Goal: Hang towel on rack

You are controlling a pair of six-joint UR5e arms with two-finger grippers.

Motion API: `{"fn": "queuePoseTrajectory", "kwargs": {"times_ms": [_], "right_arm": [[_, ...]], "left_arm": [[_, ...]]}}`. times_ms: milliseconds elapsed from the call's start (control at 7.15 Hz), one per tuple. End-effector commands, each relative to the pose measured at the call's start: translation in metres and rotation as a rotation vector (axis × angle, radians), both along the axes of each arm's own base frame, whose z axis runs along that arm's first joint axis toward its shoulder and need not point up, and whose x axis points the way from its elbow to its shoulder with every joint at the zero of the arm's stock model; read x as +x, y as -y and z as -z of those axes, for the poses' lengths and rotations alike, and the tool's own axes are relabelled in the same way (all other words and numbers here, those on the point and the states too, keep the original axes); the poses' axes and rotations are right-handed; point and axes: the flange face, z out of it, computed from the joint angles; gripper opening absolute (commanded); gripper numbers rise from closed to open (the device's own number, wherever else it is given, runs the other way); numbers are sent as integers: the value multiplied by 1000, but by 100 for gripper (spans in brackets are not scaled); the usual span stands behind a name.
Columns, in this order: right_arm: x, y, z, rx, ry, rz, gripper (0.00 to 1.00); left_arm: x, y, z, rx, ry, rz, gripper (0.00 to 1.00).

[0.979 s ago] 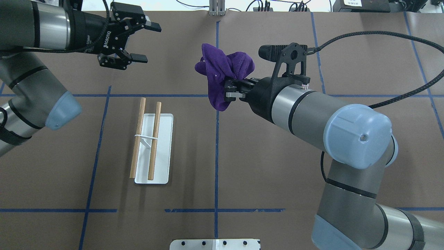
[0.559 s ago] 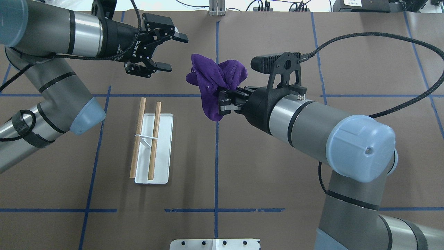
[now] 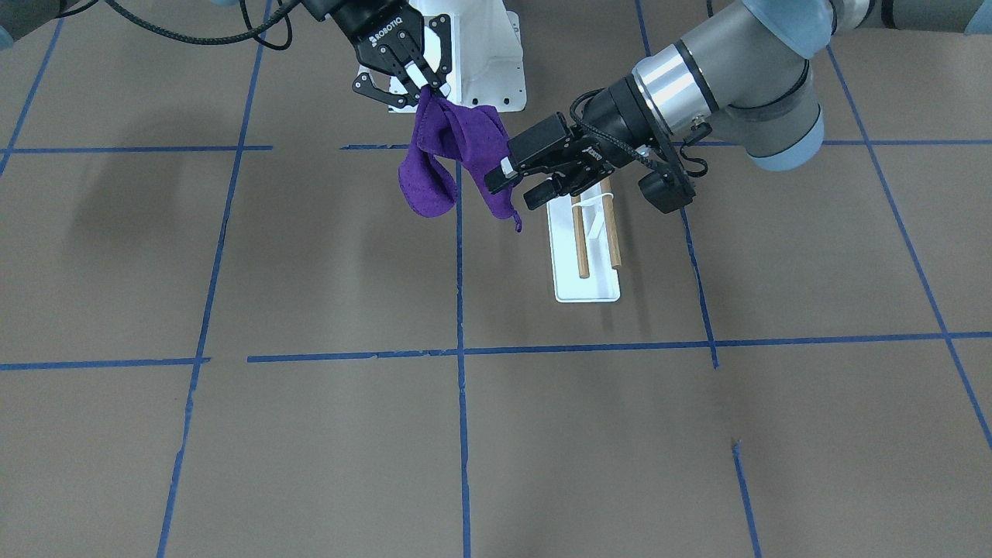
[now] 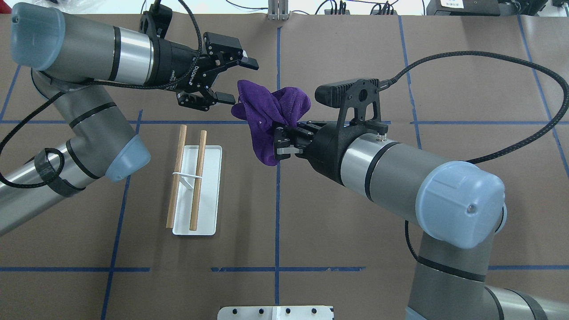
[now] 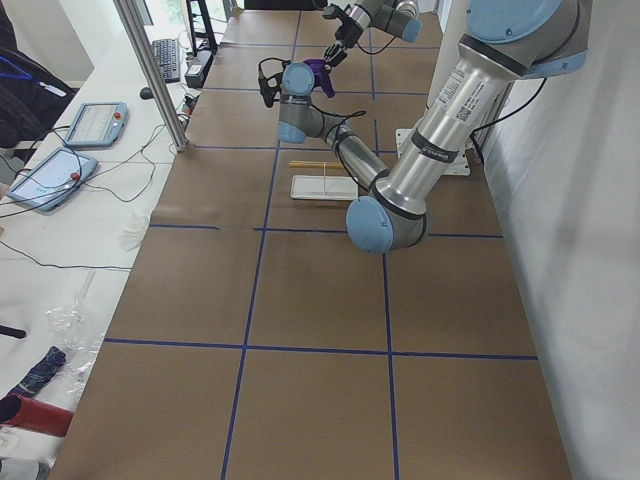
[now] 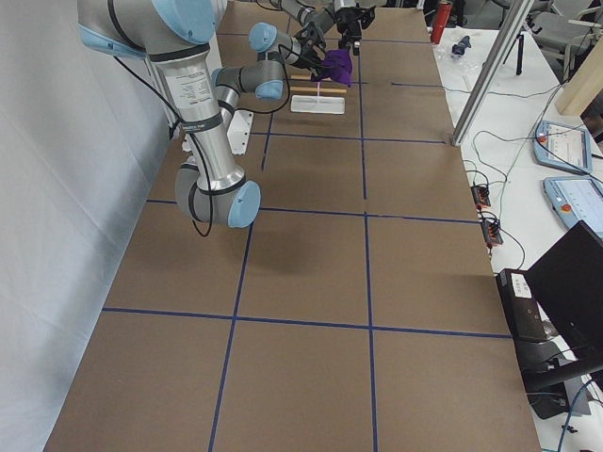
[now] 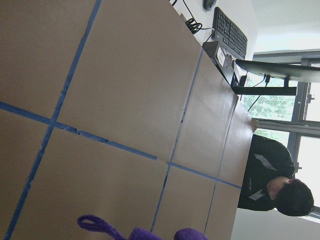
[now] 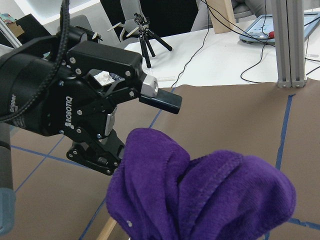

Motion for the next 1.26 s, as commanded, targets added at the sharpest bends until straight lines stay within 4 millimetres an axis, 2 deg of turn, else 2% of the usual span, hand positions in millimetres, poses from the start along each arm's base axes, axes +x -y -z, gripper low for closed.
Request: {"fn": "queuePoseTrajectory", "kwargs": {"times_ms": [0,280,420,559,699,839,1119], "right_arm": [[0,-1,1,1,2,0,0],[0,-1,1,1,2,0,0],[0,-1,1,1,2,0,0],[0,-1,1,1,2,0,0],[2,-1,2,2,5,0,0],[4,-1,2,3,8,0,0],[4,-2,3,5,9,4,0]], "left_arm": [[8,-7,6,9,-6,-22,100],[9,-8,10,10,-7,-27,100],[10,-8,10,9,-6,-28,94],[8,-10,12,13,-10,-28,68],[7,-10,14,1,0,-26,24],[5,-10,16,0,-1,-20,0],[3,-13,17,5,-5,-21,0]]}}
